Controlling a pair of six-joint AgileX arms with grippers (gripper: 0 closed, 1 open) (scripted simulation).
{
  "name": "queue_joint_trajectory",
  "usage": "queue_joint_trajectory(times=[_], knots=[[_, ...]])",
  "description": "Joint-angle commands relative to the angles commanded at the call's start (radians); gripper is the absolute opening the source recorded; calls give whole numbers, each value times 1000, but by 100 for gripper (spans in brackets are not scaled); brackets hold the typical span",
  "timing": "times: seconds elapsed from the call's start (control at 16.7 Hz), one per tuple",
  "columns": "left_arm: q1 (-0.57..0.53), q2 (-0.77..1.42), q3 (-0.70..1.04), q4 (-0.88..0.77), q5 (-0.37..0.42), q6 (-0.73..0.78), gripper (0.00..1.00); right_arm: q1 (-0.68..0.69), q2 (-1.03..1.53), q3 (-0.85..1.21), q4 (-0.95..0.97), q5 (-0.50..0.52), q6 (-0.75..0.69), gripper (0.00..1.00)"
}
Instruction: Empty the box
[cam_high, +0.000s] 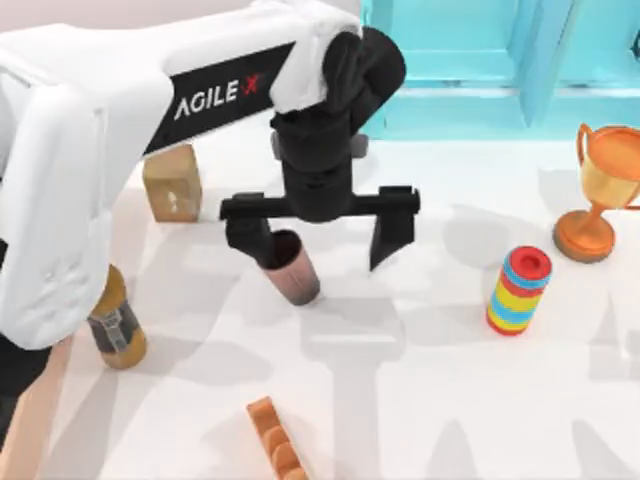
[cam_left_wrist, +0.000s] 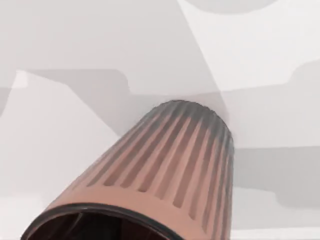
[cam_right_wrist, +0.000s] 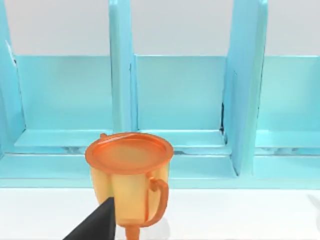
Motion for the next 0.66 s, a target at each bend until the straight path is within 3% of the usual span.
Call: queue_joint_trajectory(times=[0.48,0.66], knots=[[-3,19,363,-345,1,-3,100,0,0,0,0,0,0,100],[-2,15,414,-395,0,-1,100,0,0,0,0,0,0,100]])
